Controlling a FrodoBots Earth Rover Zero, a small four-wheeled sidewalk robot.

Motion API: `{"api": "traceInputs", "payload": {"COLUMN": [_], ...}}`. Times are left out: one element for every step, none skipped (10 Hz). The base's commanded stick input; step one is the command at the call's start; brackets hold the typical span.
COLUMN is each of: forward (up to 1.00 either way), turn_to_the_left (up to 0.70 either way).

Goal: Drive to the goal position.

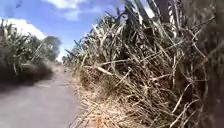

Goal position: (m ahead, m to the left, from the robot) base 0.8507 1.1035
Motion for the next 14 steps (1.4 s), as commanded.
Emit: {"api": "traceInputs", "payload": {"forward": [0.30,0.30,0.30,0.30,0.30,0.30,0.30,0.30,0.30,0.30,0.30,0.30,0.30,0.30], "turn_to_the_left": [0.73,0.73,0.73,0.73,0.73,0.73,0.73,0.73,0.73,0.73,0.73,0.73,0.73,0.73]}}
